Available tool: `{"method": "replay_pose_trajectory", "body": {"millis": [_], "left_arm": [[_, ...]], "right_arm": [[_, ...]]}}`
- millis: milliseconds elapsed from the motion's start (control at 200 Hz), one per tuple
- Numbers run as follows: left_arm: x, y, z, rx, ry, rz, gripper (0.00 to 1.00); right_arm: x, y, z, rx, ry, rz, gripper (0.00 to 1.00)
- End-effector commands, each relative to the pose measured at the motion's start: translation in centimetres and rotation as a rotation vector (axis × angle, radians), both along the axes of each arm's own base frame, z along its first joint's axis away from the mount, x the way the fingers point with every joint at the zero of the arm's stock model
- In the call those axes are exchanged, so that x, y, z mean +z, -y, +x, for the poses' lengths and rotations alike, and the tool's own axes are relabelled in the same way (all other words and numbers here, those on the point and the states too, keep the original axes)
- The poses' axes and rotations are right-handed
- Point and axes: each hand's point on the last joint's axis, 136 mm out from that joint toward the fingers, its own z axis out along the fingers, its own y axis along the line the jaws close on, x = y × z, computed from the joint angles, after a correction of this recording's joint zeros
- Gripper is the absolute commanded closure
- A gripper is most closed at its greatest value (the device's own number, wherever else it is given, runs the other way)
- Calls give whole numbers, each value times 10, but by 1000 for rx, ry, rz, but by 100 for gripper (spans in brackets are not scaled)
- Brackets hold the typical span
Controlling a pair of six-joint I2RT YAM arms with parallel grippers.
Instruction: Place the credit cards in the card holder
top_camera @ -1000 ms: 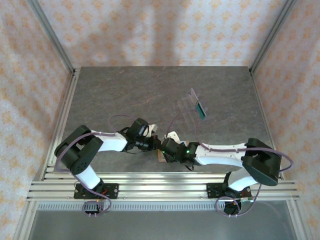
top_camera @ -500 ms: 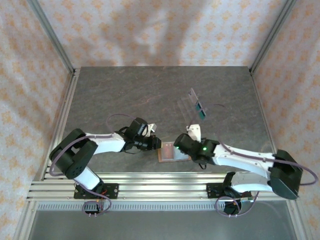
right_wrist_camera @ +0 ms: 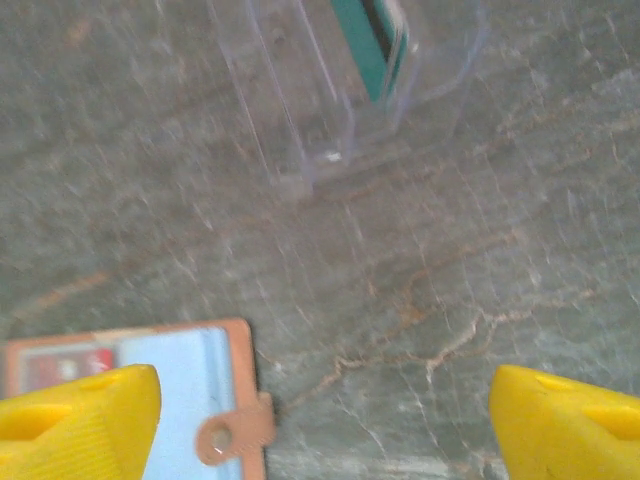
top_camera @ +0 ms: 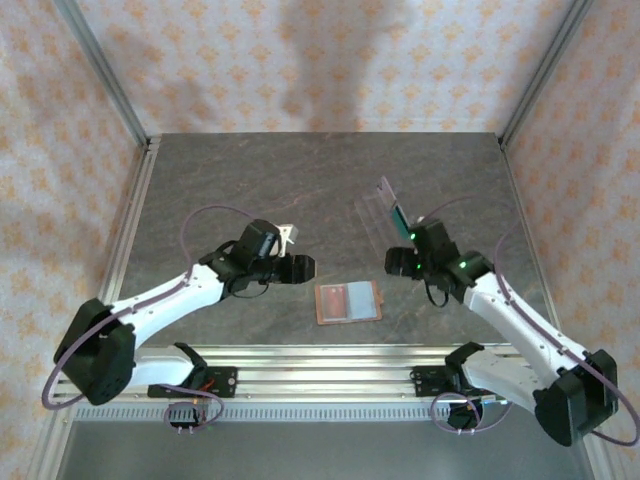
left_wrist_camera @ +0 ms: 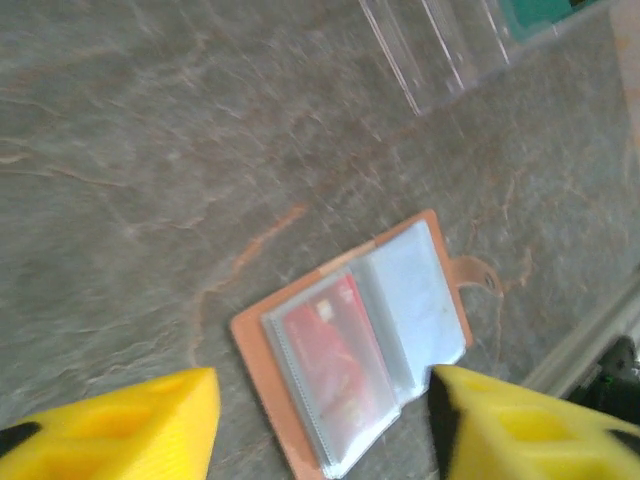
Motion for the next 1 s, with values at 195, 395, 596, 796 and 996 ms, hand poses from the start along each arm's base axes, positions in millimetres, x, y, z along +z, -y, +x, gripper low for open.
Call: {"method": "replay_pose_trajectory", "body": {"millis": [195, 395, 596, 796, 996], "left_arm": [[-6, -72, -3, 163, 90, 247, 2], [-8, -78, -8, 132, 81, 283, 2], [-9, -77, -12, 107, 64, 283, 3], [-7, -77, -5, 170, 66, 241, 1], [2, -82, 0, 225, 84, 215, 1]], "right_arm": [[19, 5, 67, -10, -104, 152, 16], [4, 26, 107, -38, -157, 224, 19], [-8, 32, 115, -37, -167, 193, 17], [-8, -16, 118, 147, -167, 452, 19], [-3, -49, 110, 229, -166, 572, 20]]}}
